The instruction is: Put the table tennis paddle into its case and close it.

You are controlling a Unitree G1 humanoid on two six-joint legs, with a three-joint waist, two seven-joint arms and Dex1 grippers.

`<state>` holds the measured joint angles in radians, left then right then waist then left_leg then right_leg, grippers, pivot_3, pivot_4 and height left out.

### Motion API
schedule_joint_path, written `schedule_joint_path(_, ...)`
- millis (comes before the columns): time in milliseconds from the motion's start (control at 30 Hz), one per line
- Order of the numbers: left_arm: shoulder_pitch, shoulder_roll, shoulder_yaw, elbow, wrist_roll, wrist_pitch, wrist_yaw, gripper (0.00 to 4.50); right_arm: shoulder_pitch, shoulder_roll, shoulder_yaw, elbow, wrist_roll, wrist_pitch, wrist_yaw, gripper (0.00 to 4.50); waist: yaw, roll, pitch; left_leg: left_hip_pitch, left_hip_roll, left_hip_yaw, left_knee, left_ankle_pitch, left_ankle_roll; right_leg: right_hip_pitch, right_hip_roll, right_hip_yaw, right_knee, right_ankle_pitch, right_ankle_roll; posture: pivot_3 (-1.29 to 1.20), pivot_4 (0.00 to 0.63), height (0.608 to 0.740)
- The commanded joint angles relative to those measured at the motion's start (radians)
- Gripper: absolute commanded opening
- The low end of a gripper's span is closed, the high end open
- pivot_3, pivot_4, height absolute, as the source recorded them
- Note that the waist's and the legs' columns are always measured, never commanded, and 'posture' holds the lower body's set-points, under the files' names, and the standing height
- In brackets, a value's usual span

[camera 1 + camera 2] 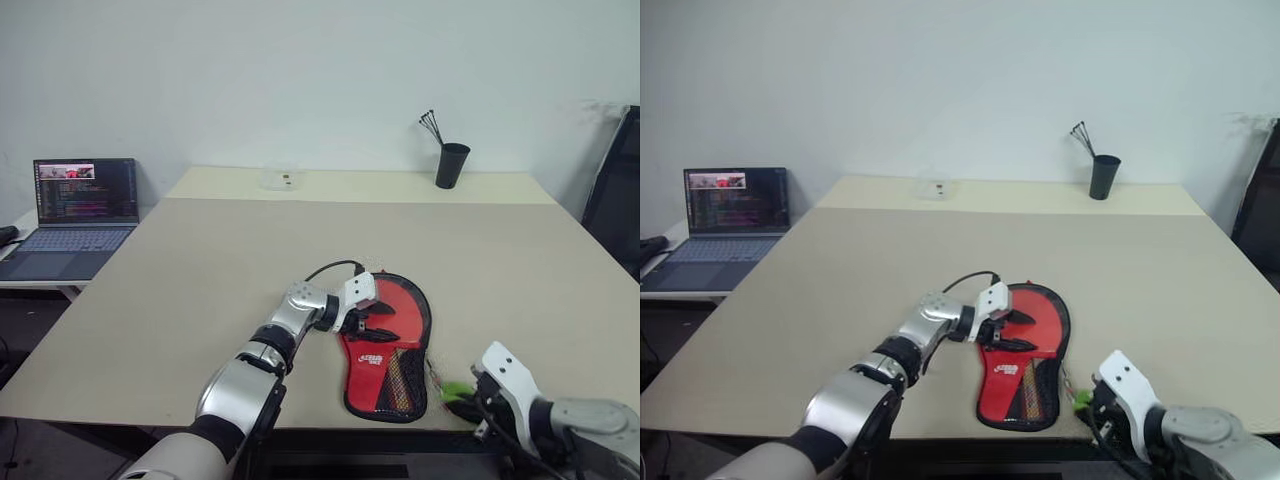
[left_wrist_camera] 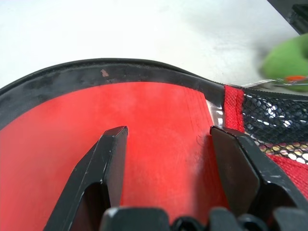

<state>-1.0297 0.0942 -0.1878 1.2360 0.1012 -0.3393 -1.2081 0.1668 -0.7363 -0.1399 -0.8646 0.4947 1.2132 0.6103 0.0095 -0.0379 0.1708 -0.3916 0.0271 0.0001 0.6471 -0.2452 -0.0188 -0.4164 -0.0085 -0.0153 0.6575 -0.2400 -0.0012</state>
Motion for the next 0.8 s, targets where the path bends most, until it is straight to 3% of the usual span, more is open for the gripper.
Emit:
schedule_joint_path(33, 0.013, -0.012, -0.024, 0.028, 0.037, 0.003, 0.009, 2.97, 0.052, -0.02, -0.02, -0.061, 0.052, 0.019, 0.021, 0.01, 0.0, 0.0, 0.0, 0.001, 0.0, 0.0, 0.0, 0.0, 0.0, 0.001, 0.0, -0.001, -0.001, 0.0, 0.0, 0.0, 0.15, 0.74)
schedule_joint_path(300, 0.017, -0.018, -0.023, 0.029, 0.04, 0.001, 0.016, 2.97, 0.169, -0.049, -0.043, -0.176, 0.196, 0.029, 0.07, 0.01, 0.006, 0.001, -0.001, 0.002, 0.001, -0.002, -0.001, -0.001, 0.001, 0.006, 0.0, -0.003, -0.009, 0.001, 0.002, 0.0, 0.15, 0.74)
schedule_joint_path(533, 0.015, -0.019, -0.022, 0.03, 0.041, -0.002, 0.021, 2.97, 0.186, -0.071, -0.043, -0.183, 0.306, -0.001, 0.06, 0.01, 0.006, 0.0, -0.001, 0.008, 0.0, -0.001, -0.001, -0.002, 0.001, 0.01, 0.0, -0.002, -0.011, 0.002, 0.003, 0.0, 0.15, 0.74)
schedule_joint_path(800, 0.012, -0.026, -0.02, 0.027, 0.039, -0.008, 0.026, 2.97, 0.169, -0.084, -0.012, -0.15, 0.307, -0.035, 0.025, 0.01, 0.006, 0.0, -0.001, 0.008, 0.0, -0.001, -0.001, -0.002, 0.001, 0.01, 0.0, -0.002, -0.011, 0.002, 0.003, 0.0, 0.15, 0.74)
